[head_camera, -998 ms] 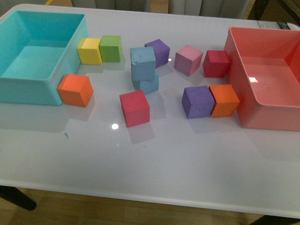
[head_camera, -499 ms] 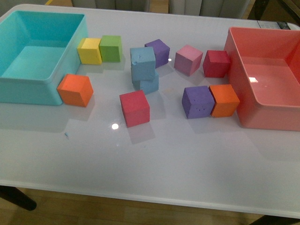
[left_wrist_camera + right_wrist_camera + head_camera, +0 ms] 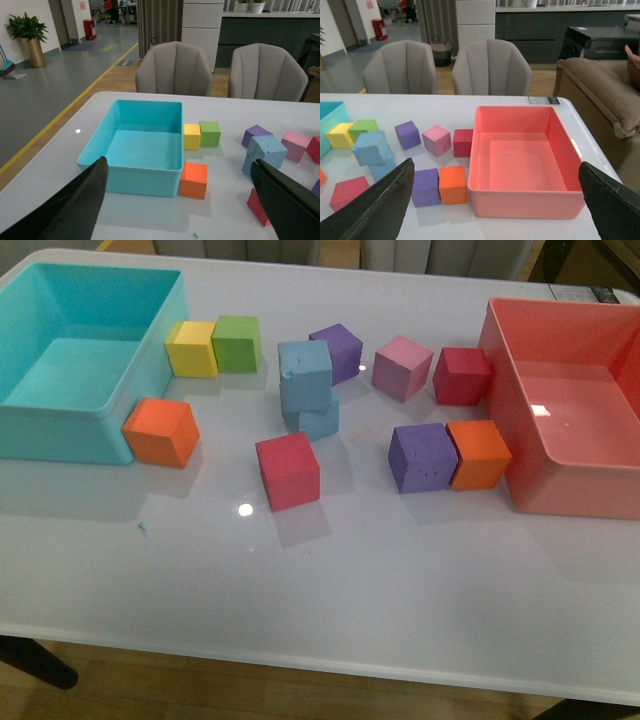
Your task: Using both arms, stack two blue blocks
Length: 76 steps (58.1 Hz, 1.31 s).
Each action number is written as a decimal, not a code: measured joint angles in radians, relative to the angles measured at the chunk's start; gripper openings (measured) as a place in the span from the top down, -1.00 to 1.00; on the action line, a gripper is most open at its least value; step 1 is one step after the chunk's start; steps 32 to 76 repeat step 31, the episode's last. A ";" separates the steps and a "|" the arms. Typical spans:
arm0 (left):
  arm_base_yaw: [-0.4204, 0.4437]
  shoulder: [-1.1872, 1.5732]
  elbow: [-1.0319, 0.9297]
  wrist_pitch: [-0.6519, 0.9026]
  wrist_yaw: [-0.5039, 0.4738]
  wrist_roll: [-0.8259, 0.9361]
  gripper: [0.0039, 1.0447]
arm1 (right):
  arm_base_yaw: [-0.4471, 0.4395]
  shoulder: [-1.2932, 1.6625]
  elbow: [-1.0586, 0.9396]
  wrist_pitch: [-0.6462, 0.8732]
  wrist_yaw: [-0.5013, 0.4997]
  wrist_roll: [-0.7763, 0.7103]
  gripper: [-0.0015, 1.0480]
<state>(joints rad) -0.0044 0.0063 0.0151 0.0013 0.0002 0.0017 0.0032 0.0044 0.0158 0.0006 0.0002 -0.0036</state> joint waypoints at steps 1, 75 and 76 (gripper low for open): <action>0.000 0.000 0.000 0.000 0.000 0.000 -0.85 | 0.000 0.000 0.000 0.000 0.000 0.000 -0.83; 0.000 0.000 0.000 0.000 0.000 0.001 -0.84 | 0.000 0.000 0.000 0.000 0.000 0.000 -0.83; 0.000 0.000 0.000 0.000 0.000 0.001 -0.84 | 0.000 0.000 0.000 0.000 0.000 0.000 -0.83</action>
